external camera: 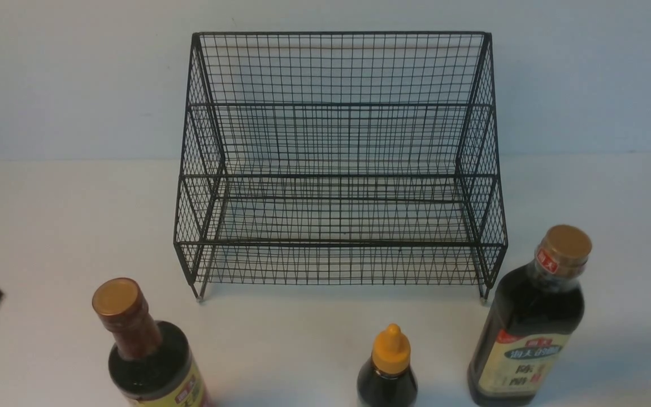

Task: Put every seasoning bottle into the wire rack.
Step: Use the left arm to grab the condiment bottle closest to it

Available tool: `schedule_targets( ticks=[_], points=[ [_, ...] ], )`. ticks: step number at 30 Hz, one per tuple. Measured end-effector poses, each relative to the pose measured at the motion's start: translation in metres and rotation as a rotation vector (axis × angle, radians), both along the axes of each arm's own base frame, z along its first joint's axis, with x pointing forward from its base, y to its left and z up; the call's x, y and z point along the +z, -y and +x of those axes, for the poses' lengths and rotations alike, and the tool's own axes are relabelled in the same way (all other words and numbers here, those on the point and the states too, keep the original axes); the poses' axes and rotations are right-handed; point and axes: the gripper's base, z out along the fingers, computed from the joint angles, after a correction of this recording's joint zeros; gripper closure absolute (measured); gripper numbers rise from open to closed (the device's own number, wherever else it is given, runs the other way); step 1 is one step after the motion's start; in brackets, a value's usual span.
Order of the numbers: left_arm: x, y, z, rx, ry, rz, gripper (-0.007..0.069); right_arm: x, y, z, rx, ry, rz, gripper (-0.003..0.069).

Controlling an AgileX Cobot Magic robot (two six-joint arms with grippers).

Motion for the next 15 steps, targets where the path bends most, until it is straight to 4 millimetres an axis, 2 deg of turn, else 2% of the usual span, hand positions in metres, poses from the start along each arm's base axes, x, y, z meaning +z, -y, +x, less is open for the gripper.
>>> schedule_targets(
  ticks=[1,2,4,9,11,15],
  points=[
    [0.0,0.002,0.003,-0.029,-0.023,0.03,0.0484,0.0,0.0,0.0,0.0,0.0,0.0,0.0673],
    [-0.004,0.006,0.014,-0.076,-0.088,0.092,0.0399,0.0,0.0,0.0,0.0,0.0,0.0,0.0673],
    [-0.01,0.007,0.027,-0.093,-0.138,0.157,0.0293,0.0,0.0,0.0,0.0,0.0,0.0,0.0673],
    [-0.016,0.003,0.047,-0.066,-0.128,0.321,0.0042,0.0,0.0,0.0,0.0,0.0,0.0,0.0673],
    [-0.017,0.002,0.052,-0.049,-0.103,0.374,-0.0027,0.0,0.0,0.0,0.0,0.0,0.0,0.0673],
    [-0.022,0.001,0.058,-0.05,-0.096,0.437,-0.0058,0.0,0.0,0.0,0.0,0.001,0.0,0.0673]
  ],
)
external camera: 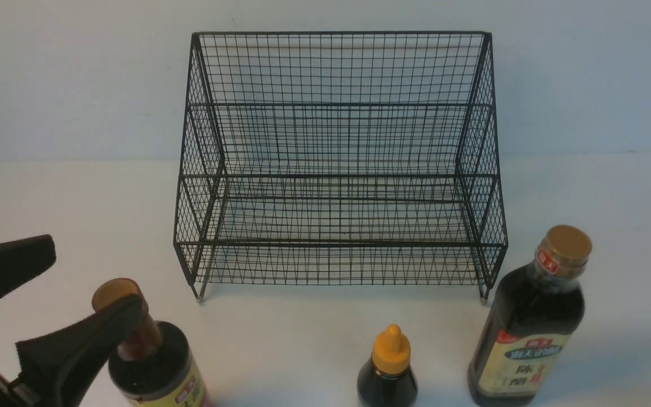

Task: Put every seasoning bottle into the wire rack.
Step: Use the left arm to grab the condiment bottle closest to it

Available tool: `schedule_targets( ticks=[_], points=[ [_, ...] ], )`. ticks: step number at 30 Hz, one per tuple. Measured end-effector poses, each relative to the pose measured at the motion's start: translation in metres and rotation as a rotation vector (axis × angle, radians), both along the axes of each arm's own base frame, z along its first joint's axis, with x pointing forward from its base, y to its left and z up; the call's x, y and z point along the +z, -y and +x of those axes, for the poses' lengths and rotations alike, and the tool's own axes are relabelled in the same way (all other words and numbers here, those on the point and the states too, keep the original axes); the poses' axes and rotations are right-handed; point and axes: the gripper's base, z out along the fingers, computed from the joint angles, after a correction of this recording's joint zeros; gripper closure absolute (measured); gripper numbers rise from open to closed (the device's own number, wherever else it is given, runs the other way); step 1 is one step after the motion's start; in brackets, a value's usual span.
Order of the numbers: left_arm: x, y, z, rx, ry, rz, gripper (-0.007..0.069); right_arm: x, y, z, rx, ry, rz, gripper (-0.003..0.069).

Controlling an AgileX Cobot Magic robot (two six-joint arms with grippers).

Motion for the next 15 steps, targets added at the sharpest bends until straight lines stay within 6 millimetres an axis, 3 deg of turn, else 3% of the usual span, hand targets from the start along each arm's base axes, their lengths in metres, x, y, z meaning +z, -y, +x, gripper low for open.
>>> schedule_targets(
  ticks=[7,15],
  points=[
    [-0.022,-0.002,0.02,0.012,-0.112,0.026,-0.006,0.0,0.0,0.0,0.0,0.0,0.0,0.0673],
    [-0.031,-0.005,0.041,0.071,-0.182,-0.011,-0.0059,0.0,0.0,0.0,0.0,0.0,0.0,0.0673]
  ],
)
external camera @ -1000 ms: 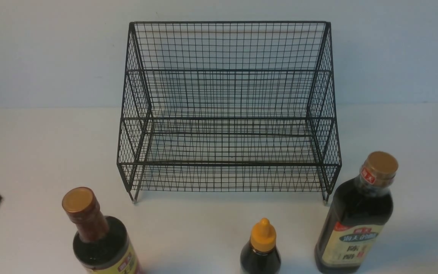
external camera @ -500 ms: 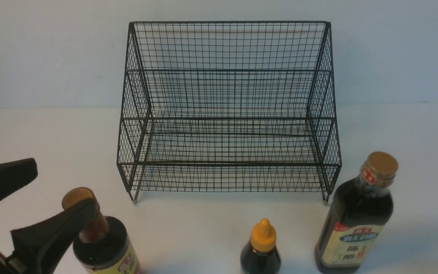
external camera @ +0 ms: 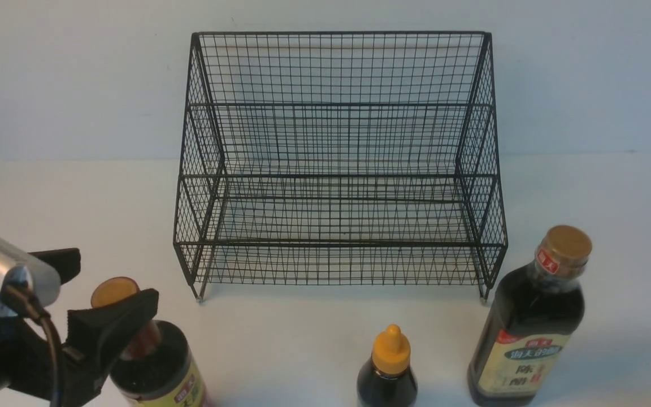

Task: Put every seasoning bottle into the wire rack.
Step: Use the left arm to grab the condiment bottle closest to it, then use the left arm to put the condiment bottle back on the shelf

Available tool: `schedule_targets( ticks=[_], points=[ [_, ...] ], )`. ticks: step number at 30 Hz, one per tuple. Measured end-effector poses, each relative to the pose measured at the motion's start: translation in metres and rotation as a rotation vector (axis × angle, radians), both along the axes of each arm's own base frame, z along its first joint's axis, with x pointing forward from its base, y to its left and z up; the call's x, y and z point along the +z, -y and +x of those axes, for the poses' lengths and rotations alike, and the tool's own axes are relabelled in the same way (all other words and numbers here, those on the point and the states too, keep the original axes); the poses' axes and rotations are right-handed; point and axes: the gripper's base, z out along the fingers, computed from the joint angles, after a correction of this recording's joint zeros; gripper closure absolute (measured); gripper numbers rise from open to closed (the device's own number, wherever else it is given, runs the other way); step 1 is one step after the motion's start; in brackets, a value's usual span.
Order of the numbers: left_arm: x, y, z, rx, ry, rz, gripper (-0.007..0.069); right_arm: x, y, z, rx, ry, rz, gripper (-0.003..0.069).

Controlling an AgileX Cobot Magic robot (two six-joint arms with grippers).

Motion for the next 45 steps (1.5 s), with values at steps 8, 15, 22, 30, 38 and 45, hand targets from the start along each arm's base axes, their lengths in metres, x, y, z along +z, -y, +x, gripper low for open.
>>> schedule_targets(
  ticks=[8,15,22,30,38,45],
  points=[
    [-0.017,0.003,0.017,-0.023,-0.139,-0.026,0.0004,0.0,0.0,0.0,0.0,0.0,0.0,0.0673],
    [-0.025,0.003,0.025,-0.017,-0.196,-0.059,0.0167,0.0,0.0,0.0,0.0,0.0,0.0,0.0673],
    [-0.018,0.008,0.023,-0.102,-0.179,-0.035,0.0363,0.0,0.0,0.0,0.0,0.0,0.0,0.0673],
    [0.061,0.016,0.036,-0.219,-0.049,-0.066,0.0363,0.0,0.0,0.0,0.0,0.0,0.0,0.0673],
    [0.14,0.016,0.089,-0.219,0.121,-0.053,0.0363,0.0,0.0,0.0,0.0,0.0,0.0,0.0673],
    [0.167,0.018,0.138,-0.272,0.14,-0.036,0.0363,0.0,0.0,0.0,0.0,0.001,0.0,0.0673]
  ],
)
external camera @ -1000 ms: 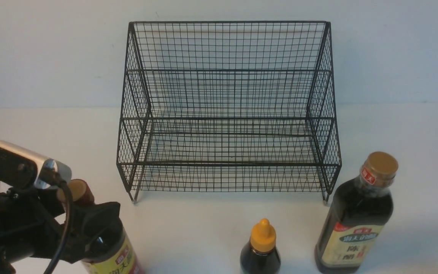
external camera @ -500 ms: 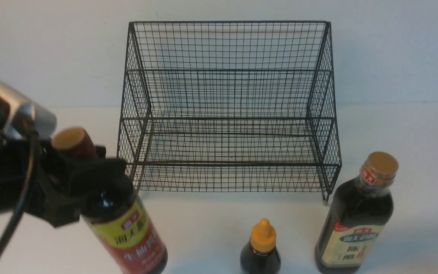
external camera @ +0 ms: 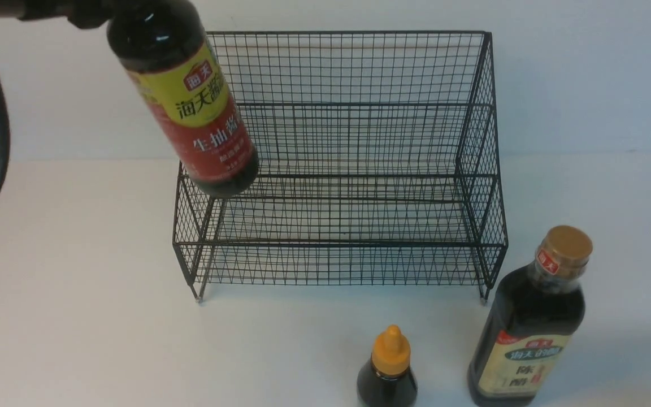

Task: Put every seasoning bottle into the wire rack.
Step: Use the left arm to put the condiment bottle back on the shelf

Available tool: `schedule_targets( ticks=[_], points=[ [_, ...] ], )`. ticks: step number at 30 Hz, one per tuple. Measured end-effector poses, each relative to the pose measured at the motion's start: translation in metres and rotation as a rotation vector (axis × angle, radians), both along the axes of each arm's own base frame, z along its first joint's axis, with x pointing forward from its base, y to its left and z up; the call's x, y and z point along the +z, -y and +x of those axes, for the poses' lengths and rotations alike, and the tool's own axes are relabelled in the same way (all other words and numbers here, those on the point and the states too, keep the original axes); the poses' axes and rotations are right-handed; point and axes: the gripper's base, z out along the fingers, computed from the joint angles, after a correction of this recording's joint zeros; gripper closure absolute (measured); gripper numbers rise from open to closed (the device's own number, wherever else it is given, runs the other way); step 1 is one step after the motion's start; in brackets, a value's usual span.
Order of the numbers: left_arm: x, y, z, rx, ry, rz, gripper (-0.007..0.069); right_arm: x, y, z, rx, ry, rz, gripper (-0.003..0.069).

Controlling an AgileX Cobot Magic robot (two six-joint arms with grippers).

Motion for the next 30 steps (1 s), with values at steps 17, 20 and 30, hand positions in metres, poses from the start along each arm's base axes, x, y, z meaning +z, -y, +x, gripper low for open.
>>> schedule_targets(
  ticks=[17,20,30],
  points=[
    [-0.048,0.039,0.051,-0.114,-0.156,0.244,0.0363,0.0,0.0,0.0,0.0,0.0,0.0,0.0673],
    [-0.057,0.037,0.059,-0.094,-0.171,0.283,0.0363,0.0,0.0,0.0,0.0,0.0,0.0,0.0673],
    [-0.079,0.038,0.083,-0.052,-0.207,0.267,0.0363,0.0,0.0,0.0,0.0,0.0,0.0,0.0673]
  ],
)
